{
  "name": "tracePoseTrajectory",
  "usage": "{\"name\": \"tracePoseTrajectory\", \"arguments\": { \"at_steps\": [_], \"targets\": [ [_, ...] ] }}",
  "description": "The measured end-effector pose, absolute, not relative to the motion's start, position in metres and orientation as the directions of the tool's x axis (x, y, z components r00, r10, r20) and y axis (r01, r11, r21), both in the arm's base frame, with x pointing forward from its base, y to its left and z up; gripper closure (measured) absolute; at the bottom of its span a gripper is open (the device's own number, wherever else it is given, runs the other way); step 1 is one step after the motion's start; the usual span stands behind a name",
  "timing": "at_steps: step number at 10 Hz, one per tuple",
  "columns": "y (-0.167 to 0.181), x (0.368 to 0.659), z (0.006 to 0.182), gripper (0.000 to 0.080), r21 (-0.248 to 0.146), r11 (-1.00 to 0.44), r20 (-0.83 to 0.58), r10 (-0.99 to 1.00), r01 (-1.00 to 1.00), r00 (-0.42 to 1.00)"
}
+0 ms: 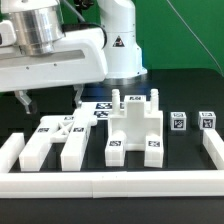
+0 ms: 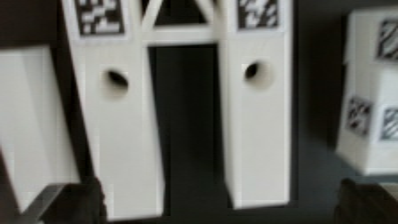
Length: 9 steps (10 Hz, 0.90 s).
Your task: Assemble chair
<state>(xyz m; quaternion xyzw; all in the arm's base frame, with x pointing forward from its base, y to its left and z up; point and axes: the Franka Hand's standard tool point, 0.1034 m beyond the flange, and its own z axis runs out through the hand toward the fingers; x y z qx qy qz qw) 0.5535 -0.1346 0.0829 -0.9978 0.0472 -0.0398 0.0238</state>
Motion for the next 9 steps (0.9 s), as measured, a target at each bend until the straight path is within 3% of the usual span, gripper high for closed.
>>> {"name": "tracePoseTrajectory", "arguments": {
  "at_steps": [5, 9],
  "targets": [
    [-0.108, 0.56, 0.065, 0.015, -0.063, -0.97, -0.029, -0.234, -0.235, 0.972],
    [-0.105, 0.557, 0.044, 0.015, -0.055, -0.975, -0.052, -0.212, -0.215, 0.976]
  ]
}}
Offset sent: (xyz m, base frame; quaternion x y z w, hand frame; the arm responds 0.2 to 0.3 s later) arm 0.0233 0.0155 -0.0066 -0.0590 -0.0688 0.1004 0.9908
